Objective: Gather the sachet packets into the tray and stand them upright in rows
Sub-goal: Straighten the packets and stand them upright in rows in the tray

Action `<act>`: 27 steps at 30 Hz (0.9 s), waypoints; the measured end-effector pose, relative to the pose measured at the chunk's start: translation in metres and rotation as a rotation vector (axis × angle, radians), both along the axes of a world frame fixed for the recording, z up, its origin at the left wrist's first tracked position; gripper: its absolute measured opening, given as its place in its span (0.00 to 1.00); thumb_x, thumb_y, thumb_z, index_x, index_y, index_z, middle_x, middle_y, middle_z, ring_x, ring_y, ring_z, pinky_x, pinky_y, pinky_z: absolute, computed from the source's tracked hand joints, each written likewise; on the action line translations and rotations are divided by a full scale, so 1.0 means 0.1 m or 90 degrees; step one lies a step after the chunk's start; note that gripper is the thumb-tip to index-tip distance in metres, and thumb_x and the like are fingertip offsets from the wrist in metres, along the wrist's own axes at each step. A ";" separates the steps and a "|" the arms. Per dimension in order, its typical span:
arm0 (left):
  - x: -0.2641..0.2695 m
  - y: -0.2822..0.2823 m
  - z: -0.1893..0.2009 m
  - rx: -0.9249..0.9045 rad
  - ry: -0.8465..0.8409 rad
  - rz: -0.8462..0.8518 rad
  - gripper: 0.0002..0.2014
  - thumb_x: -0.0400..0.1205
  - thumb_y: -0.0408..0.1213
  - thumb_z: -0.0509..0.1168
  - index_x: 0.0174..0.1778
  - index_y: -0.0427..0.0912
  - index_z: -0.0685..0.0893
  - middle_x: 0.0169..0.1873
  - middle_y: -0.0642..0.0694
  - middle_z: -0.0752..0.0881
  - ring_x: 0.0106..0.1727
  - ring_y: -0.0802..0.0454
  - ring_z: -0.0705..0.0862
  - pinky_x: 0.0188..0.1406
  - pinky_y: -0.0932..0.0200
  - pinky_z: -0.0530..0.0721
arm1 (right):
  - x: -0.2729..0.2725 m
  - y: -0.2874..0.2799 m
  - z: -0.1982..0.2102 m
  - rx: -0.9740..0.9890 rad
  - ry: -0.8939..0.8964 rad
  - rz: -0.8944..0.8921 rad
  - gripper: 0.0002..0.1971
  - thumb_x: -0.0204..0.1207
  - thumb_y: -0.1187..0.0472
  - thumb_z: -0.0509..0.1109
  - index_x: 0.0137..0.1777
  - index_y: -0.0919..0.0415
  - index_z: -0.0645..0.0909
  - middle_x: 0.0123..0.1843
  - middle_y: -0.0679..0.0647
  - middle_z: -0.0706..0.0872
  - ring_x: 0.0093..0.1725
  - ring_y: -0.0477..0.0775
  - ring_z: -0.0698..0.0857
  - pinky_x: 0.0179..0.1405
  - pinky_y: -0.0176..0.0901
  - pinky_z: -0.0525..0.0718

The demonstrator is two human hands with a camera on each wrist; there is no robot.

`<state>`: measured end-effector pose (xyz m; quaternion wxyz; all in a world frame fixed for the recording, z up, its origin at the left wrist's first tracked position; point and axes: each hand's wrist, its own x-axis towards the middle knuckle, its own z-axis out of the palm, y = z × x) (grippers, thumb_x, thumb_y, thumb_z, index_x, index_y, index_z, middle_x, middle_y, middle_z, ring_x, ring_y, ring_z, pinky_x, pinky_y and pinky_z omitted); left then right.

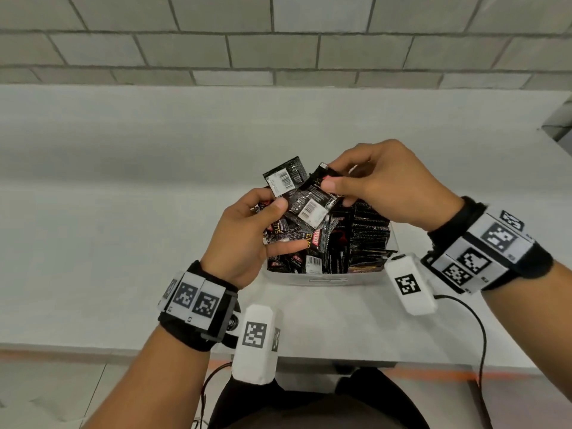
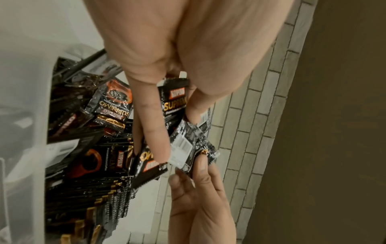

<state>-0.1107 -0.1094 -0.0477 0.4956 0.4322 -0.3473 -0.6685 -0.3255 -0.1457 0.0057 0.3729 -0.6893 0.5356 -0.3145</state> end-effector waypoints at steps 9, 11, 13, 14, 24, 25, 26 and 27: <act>0.09 -0.06 -0.02 0.004 -0.049 0.062 0.03 0.87 0.28 0.66 0.51 0.37 0.85 0.44 0.44 0.92 0.44 0.47 0.94 0.32 0.48 0.93 | -0.09 0.00 0.04 -0.072 -0.260 0.021 0.10 0.77 0.75 0.69 0.51 0.66 0.91 0.39 0.61 0.92 0.34 0.58 0.88 0.41 0.44 0.88; 0.09 -0.05 -0.03 -0.004 -0.059 0.061 0.03 0.87 0.28 0.66 0.52 0.37 0.85 0.43 0.45 0.92 0.43 0.48 0.93 0.33 0.47 0.93 | -0.11 0.00 0.04 -0.033 -0.354 0.074 0.15 0.73 0.73 0.62 0.52 0.71 0.89 0.45 0.65 0.92 0.43 0.62 0.88 0.47 0.48 0.87; 0.11 -0.05 -0.03 -0.013 -0.069 0.065 0.03 0.87 0.28 0.66 0.50 0.37 0.84 0.43 0.46 0.92 0.44 0.48 0.93 0.33 0.46 0.93 | -0.10 0.01 0.05 -0.046 -0.319 0.092 0.12 0.77 0.69 0.66 0.53 0.72 0.88 0.47 0.66 0.91 0.47 0.62 0.88 0.51 0.50 0.87; 0.13 -0.05 -0.02 -0.018 -0.073 0.073 0.03 0.87 0.28 0.66 0.49 0.37 0.85 0.43 0.47 0.92 0.45 0.48 0.93 0.34 0.45 0.93 | -0.10 0.00 0.05 -0.073 -0.252 0.085 0.08 0.79 0.67 0.71 0.53 0.71 0.88 0.48 0.64 0.91 0.46 0.60 0.88 0.49 0.49 0.87; 0.43 -0.09 -0.04 -0.051 -0.129 0.158 0.07 0.86 0.28 0.67 0.44 0.43 0.85 0.47 0.43 0.91 0.47 0.44 0.93 0.36 0.41 0.94 | -0.12 -0.22 -0.19 -0.070 0.323 0.076 0.11 0.64 0.58 0.88 0.42 0.50 0.88 0.36 0.44 0.90 0.37 0.42 0.89 0.43 0.37 0.88; 0.43 -0.09 -0.03 -0.054 -0.130 0.153 0.07 0.86 0.28 0.67 0.44 0.43 0.85 0.48 0.43 0.91 0.48 0.44 0.93 0.36 0.41 0.94 | -0.10 -0.23 -0.24 -0.080 0.352 0.091 0.11 0.66 0.58 0.87 0.41 0.51 0.87 0.35 0.44 0.89 0.36 0.43 0.88 0.41 0.37 0.87; 0.42 -0.09 -0.04 -0.057 -0.133 0.146 0.06 0.86 0.28 0.67 0.45 0.42 0.85 0.49 0.42 0.91 0.49 0.43 0.93 0.36 0.41 0.94 | -0.08 -0.24 -0.28 -0.096 0.378 0.105 0.10 0.68 0.59 0.86 0.41 0.52 0.86 0.35 0.43 0.87 0.36 0.42 0.86 0.39 0.37 0.85; 0.41 -0.09 -0.04 -0.059 -0.137 0.139 0.05 0.86 0.28 0.67 0.47 0.41 0.86 0.51 0.41 0.91 0.50 0.42 0.93 0.36 0.42 0.94 | -0.06 -0.24 -0.31 -0.112 0.403 0.118 0.09 0.70 0.59 0.84 0.40 0.52 0.85 0.34 0.43 0.86 0.35 0.42 0.85 0.38 0.38 0.85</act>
